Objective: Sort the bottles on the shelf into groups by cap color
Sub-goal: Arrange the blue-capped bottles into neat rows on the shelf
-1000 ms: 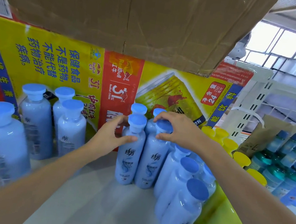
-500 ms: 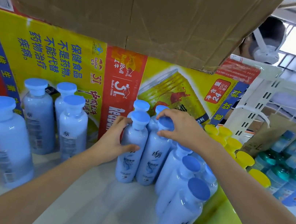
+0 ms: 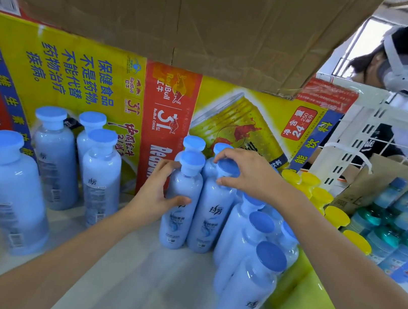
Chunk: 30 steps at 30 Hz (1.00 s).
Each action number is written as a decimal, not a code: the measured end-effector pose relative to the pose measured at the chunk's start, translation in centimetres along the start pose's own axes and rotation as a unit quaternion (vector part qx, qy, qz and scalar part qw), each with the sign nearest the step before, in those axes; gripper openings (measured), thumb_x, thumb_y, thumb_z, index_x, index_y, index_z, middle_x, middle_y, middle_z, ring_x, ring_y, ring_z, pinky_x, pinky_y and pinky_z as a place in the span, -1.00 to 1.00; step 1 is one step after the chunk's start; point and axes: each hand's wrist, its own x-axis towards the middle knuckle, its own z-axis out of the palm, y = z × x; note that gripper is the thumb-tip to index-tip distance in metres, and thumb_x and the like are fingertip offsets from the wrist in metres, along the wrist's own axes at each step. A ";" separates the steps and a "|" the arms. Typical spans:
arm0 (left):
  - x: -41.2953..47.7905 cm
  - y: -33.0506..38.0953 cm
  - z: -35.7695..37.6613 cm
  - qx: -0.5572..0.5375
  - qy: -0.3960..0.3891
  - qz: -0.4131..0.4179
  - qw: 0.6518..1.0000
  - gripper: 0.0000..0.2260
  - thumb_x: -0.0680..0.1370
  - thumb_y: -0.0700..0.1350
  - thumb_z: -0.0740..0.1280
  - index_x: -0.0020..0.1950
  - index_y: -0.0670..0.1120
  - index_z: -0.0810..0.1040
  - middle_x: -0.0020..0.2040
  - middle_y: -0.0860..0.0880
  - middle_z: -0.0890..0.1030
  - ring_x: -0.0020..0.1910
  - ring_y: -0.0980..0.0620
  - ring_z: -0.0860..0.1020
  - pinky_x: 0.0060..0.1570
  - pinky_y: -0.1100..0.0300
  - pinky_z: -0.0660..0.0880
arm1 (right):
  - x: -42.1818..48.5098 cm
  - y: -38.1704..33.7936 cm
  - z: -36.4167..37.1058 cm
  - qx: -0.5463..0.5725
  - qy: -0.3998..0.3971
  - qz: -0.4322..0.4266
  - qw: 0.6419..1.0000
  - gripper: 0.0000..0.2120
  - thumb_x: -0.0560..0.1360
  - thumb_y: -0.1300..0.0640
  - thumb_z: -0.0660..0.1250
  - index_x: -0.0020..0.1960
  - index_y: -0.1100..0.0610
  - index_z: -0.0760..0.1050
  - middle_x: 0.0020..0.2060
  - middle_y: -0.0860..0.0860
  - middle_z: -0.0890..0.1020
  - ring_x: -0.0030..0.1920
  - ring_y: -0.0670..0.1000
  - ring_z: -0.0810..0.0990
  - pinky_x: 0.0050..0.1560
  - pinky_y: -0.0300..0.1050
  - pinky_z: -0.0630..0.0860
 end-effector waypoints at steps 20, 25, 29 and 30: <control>-1.5 -1.3 1.2 -0.050 0.037 -0.024 0.998 -0.36 0.31 0.02 0.49 0.29 0.20 0.25 0.24 0.14 0.39 0.23 0.27 0.38 0.16 0.37 0.37 | 0.0 -0.4 0.3 0.005 0.008 0.018 1.000 -0.65 0.40 0.07 0.43 0.14 0.08 0.46 0.11 0.05 0.56 0.10 0.09 0.52 0.10 0.03 0.43; -4.0 -3.1 3.1 -0.132 0.029 -0.109 0.985 -0.36 0.26 -0.09 0.48 0.22 0.24 0.28 0.22 0.11 0.48 0.18 0.13 0.50 0.19 0.01 0.47 | -0.3 -0.4 0.5 -0.004 0.018 0.019 1.000 -0.66 0.42 0.07 0.41 0.16 0.06 0.44 0.12 0.05 0.54 0.12 0.08 0.50 0.10 -0.02 0.41; -4.6 -3.5 3.6 -0.141 0.043 -0.144 0.978 -0.40 0.24 0.03 0.48 0.20 0.25 0.31 0.22 0.04 0.51 0.18 0.09 0.51 0.14 0.06 0.49 | -0.3 -0.5 0.4 -0.017 0.014 0.011 1.000 -0.65 0.44 0.06 0.39 0.19 0.07 0.43 0.15 0.04 0.52 0.14 0.05 0.47 0.09 -0.07 0.37; -4.5 -3.5 3.6 -0.142 0.041 -0.144 0.978 -0.40 0.25 0.02 0.49 0.20 0.25 0.32 0.21 0.06 0.51 0.17 0.12 0.52 0.11 0.12 0.49 | -0.3 -0.5 0.4 -0.017 0.014 0.009 1.000 -0.65 0.44 0.06 0.39 0.19 0.07 0.43 0.15 0.03 0.52 0.13 0.05 0.47 0.08 -0.08 0.36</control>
